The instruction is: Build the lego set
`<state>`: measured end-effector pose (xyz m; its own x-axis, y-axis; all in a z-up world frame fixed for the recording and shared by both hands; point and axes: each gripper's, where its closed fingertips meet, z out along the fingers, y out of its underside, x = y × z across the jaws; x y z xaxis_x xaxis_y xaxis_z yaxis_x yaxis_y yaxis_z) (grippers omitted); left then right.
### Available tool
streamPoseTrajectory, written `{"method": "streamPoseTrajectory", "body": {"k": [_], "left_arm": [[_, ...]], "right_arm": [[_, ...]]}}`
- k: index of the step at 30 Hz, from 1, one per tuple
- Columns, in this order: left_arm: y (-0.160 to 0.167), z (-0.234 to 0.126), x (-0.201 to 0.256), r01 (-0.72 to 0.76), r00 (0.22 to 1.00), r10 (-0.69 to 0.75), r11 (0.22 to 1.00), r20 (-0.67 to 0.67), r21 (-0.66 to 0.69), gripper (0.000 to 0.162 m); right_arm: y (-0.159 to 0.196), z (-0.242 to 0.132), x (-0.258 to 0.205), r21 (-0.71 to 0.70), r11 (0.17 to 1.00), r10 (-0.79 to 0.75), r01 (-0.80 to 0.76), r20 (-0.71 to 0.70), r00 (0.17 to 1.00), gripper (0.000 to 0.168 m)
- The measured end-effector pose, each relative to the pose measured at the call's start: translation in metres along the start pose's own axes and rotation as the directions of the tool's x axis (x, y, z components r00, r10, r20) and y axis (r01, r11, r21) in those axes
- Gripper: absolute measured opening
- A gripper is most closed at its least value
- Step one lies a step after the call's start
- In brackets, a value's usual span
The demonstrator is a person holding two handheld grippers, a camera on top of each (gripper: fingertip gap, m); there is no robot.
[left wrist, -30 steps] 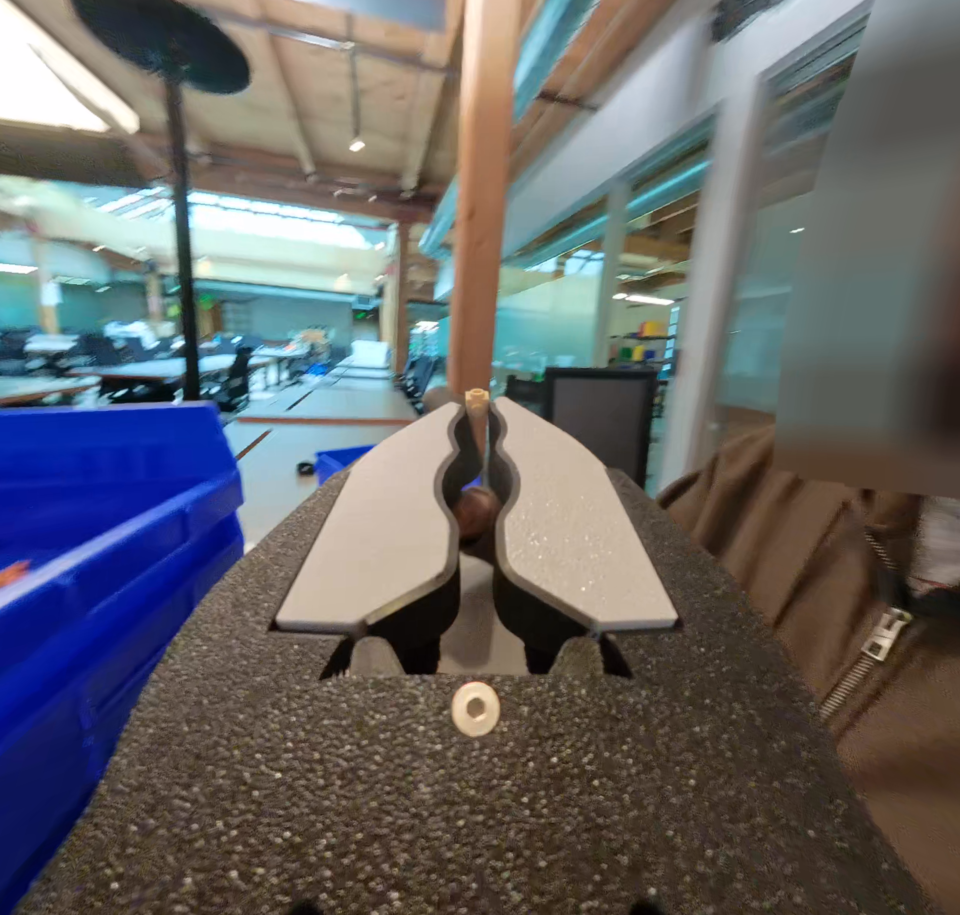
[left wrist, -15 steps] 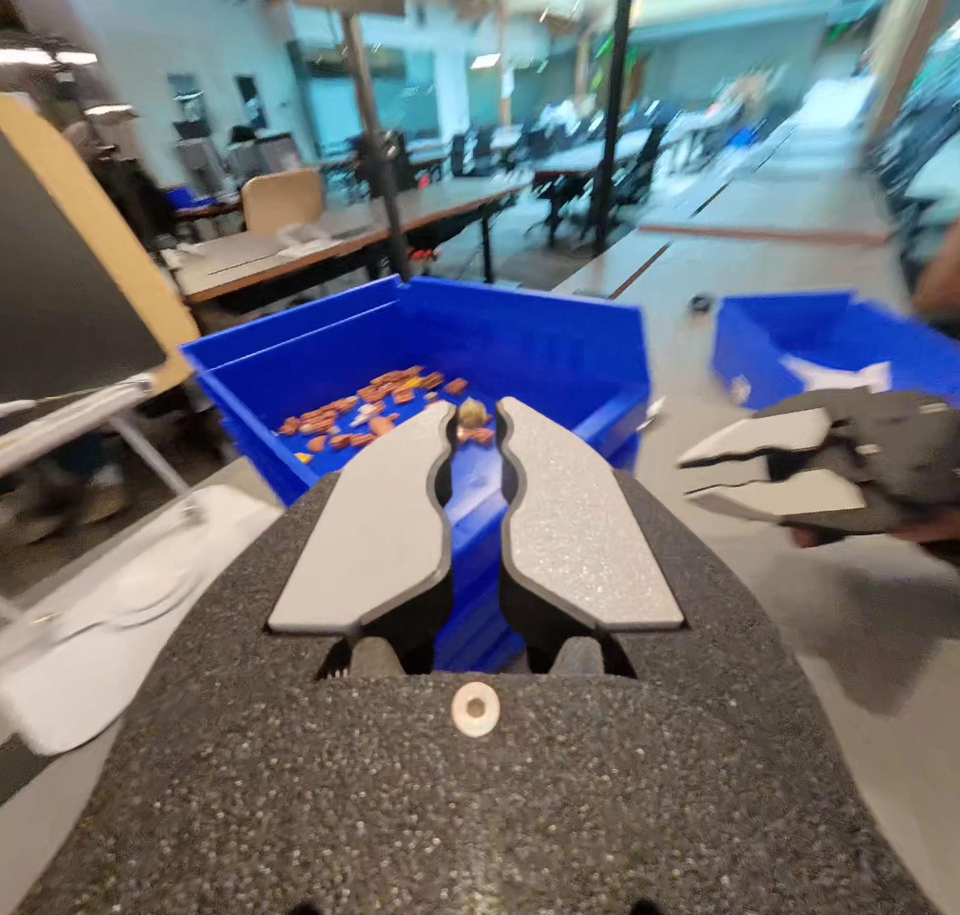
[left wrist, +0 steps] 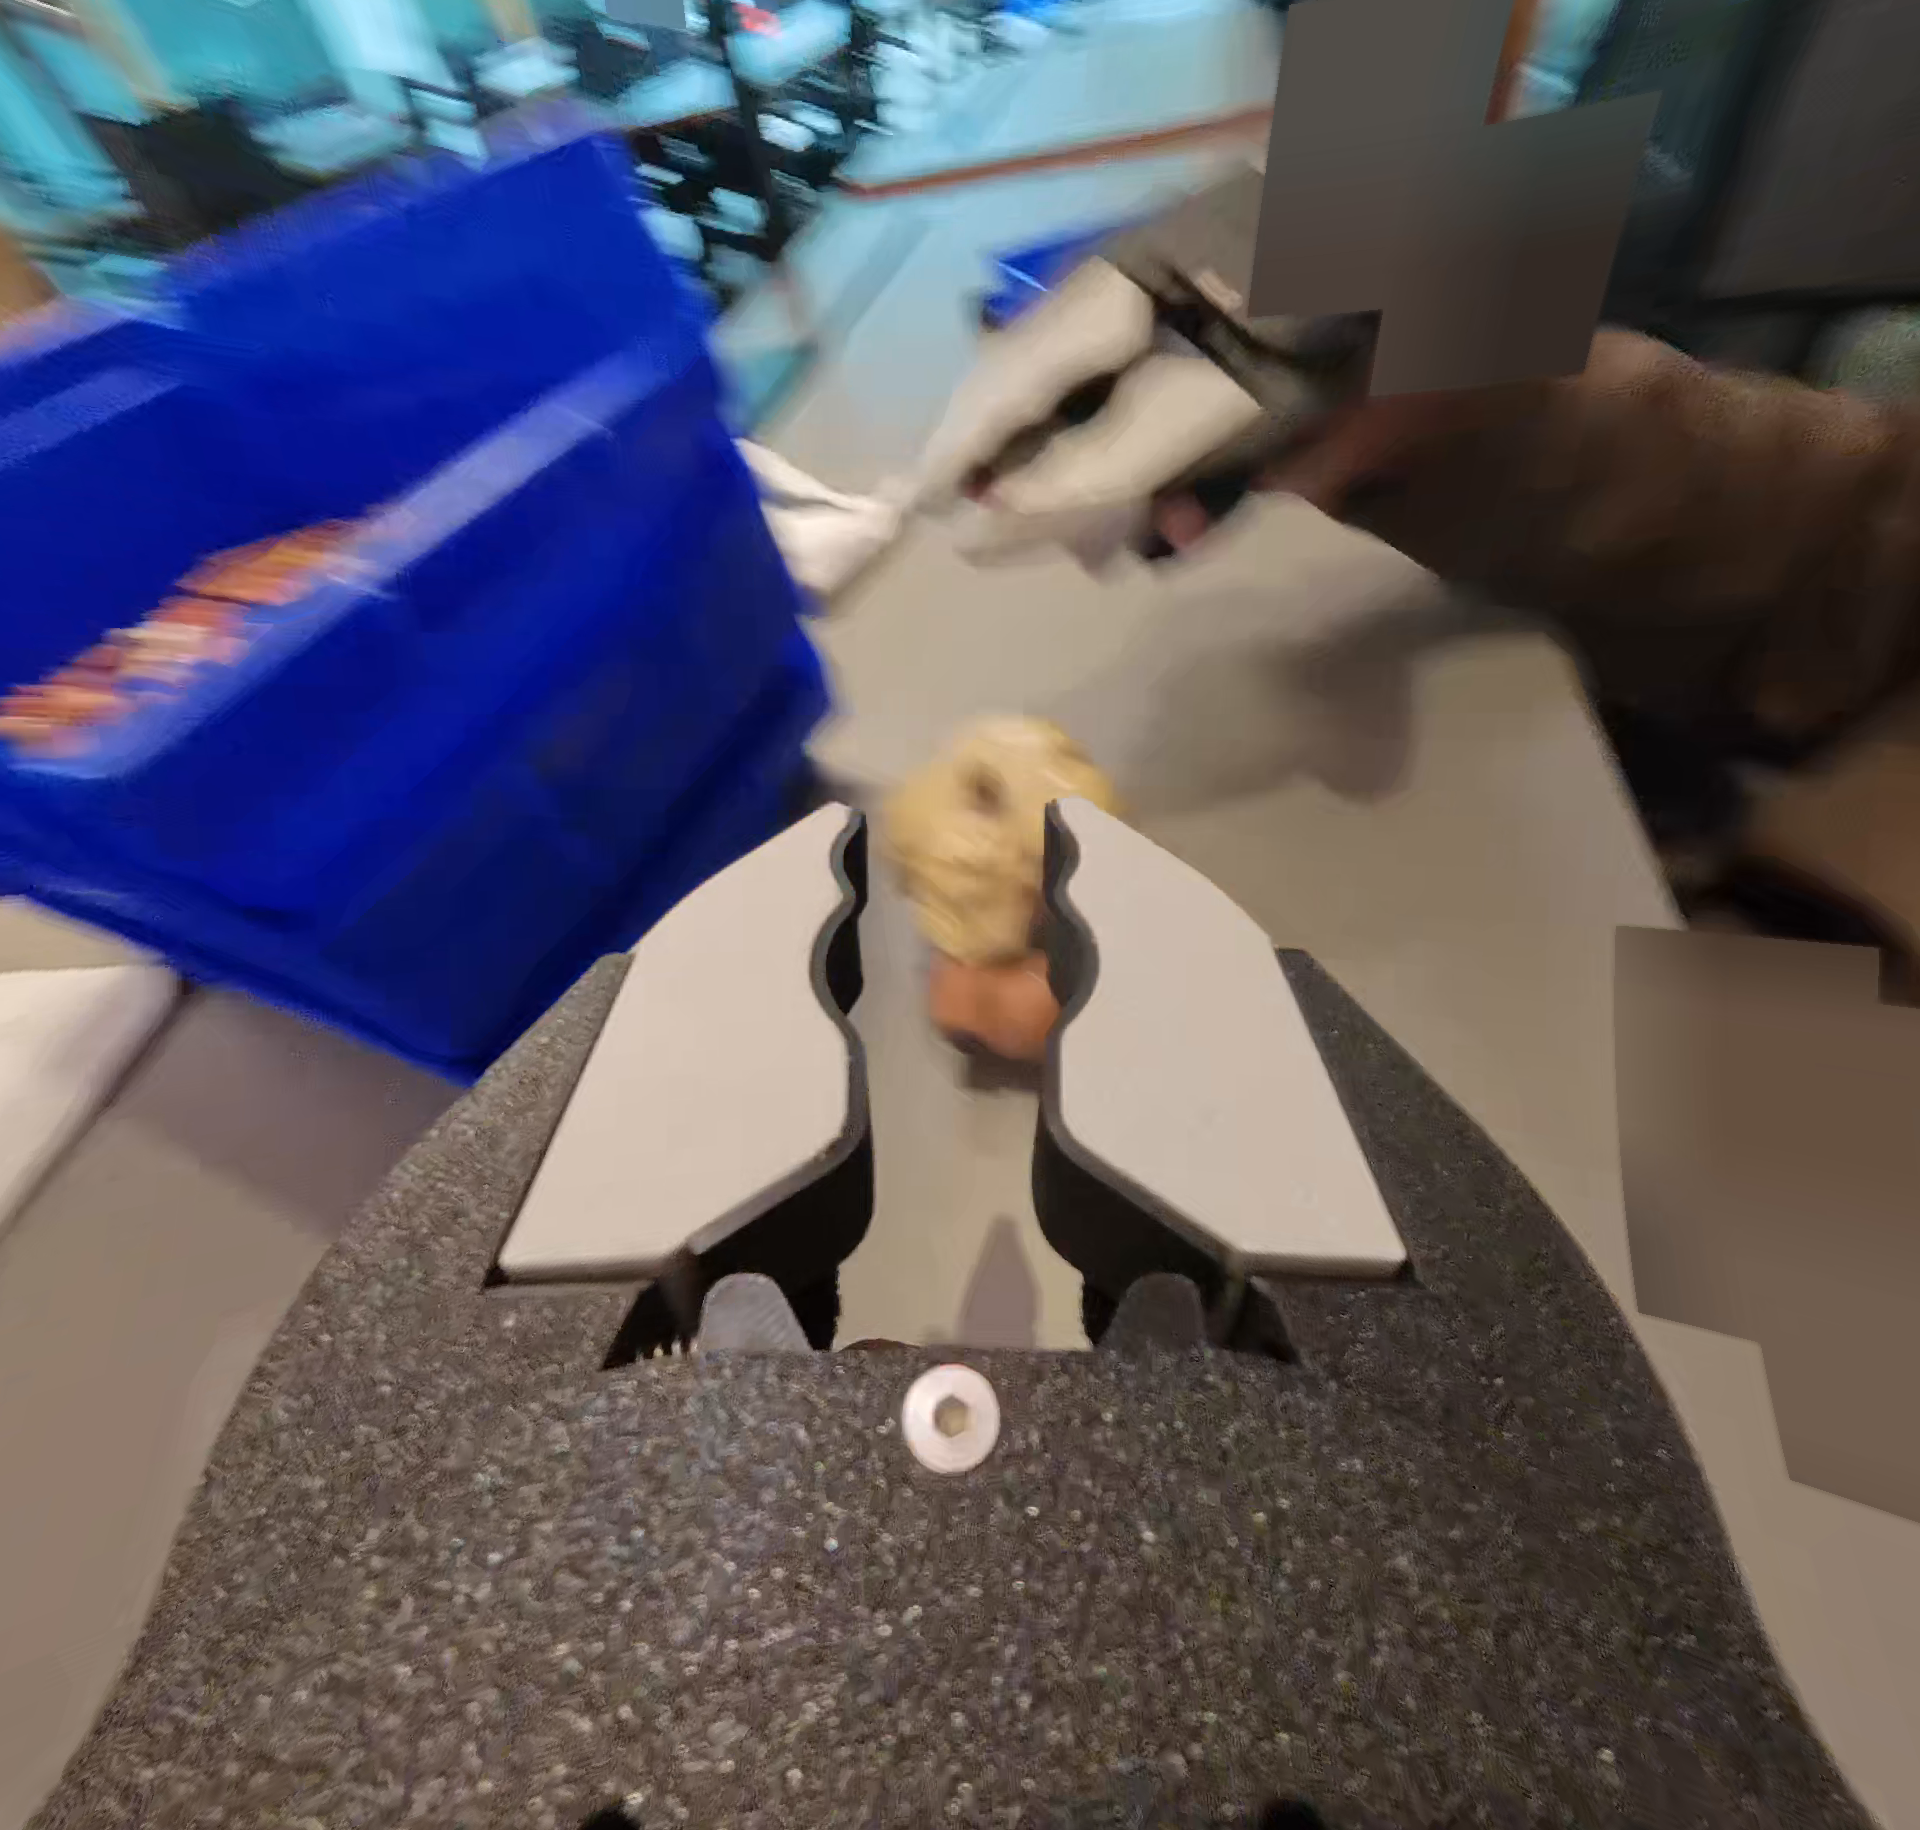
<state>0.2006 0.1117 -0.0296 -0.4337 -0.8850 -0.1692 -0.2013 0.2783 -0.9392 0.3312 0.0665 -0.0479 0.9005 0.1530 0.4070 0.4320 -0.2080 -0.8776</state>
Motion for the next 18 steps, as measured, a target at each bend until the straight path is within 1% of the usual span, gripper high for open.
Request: {"method": "streamPoseTrajectory", "body": {"k": [1, 2, 4, 6, 8, 11, 13, 14, 16, 18], "left_arm": [[0.018, -0.002, 0.022, -0.010, 0.995, 0.007, 0.999, -0.098, -0.030, 0.032], [0.037, -0.003, 0.038, -0.016, 0.986, 0.004, 0.997, -0.165, -0.069, 0.031], [0.071, -0.002, 0.053, -0.023, 0.977, -0.012, 0.987, -0.213, -0.160, 0.032], [0.094, 0.003, 0.059, -0.038, 0.973, -0.021, 0.968, -0.229, -0.249, 0.033], [0.106, 0.011, 0.062, -0.057, 0.973, -0.015, 0.951, -0.232, -0.304, 0.034], [0.121, 0.022, 0.065, -0.092, 0.973, 0.000, 0.917, -0.230, -0.388, 0.035], [0.123, 0.028, 0.070, -0.109, 0.971, 0.011, 0.910, -0.240, -0.400, 0.034], [0.122, 0.031, 0.070, -0.108, 0.973, 0.015, 0.912, -0.229, -0.397, 0.032], [0.122, 0.035, 0.069, -0.099, 0.977, 0.011, 0.909, -0.215, -0.404, 0.017], [0.121, 0.037, 0.068, -0.072, 0.979, -0.013, 0.911, -0.202, -0.407, 0.017]], "right_arm": [[-0.006, -0.002, -0.008, 0.024, 1.000, -0.001, 0.000, 0.027, 1.000, 0.016], [-0.011, -0.004, -0.016, 0.046, 0.999, -0.003, 0.000, 0.059, 0.998, 0.015], [-0.022, -0.006, -0.036, 0.086, 0.996, -0.011, 0.000, 0.123, 0.992, 0.014], [-0.030, -0.006, -0.057, 0.132, 0.991, -0.007, -0.018, 0.184, 0.983, 0.014], [-0.029, -0.002, -0.081, 0.139, 0.990, -0.002, -0.036, 0.259, 0.966, 0.011], [-0.029, 0.001, -0.102, 0.136, 0.990, -0.059, 0.021, 0.284, 0.957, 0.011], [-0.028, 0.003, -0.117, 0.135, 0.991, -0.059, 0.015, 0.332, 0.941, 0.010], [-0.025, 0.005, -0.123, 0.122, 0.992, -0.061, 0.019, 0.349, 0.935, 0.010], [-0.016, 0.009, -0.130, 0.087, 0.993, -0.111, 0.085, 0.344, 0.933, 0.011], [-0.009, 0.011, -0.135, 0.081, 0.982, -0.190, 0.173, 0.319, 0.928, 0.011]]}}
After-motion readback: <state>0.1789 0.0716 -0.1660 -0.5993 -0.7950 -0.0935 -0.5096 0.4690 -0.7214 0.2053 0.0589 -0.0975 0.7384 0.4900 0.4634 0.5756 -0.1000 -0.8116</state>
